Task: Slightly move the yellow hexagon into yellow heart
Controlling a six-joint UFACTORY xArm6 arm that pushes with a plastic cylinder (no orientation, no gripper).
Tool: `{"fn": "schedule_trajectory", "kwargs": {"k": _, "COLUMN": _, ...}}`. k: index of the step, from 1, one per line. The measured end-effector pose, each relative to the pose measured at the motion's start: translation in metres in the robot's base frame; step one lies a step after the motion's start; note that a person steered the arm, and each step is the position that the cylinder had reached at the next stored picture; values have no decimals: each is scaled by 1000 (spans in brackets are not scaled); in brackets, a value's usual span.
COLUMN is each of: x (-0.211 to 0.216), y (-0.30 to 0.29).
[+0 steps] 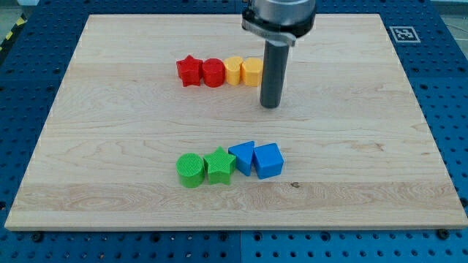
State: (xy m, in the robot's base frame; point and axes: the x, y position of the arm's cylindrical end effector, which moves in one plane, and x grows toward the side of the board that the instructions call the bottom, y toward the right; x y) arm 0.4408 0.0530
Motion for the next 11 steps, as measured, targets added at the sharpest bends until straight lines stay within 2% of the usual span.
{"fn": "schedule_trajectory", "kwargs": {"k": 2, "x": 1, "y": -45}}
{"fn": "schedule_trajectory", "kwargs": {"k": 3, "x": 0, "y": -46}}
{"fn": "schedule_trajectory", "kwargs": {"k": 5, "x": 1, "y": -87}}
{"fn": "schedule_trajectory", "kwargs": {"k": 7, "x": 3, "y": -87}}
{"fn": "schedule_trajectory", "kwargs": {"k": 10, "x": 10, "y": -152}}
{"fn": "schedule_trajectory", "kwargs": {"k": 11, "x": 10, "y": -156}}
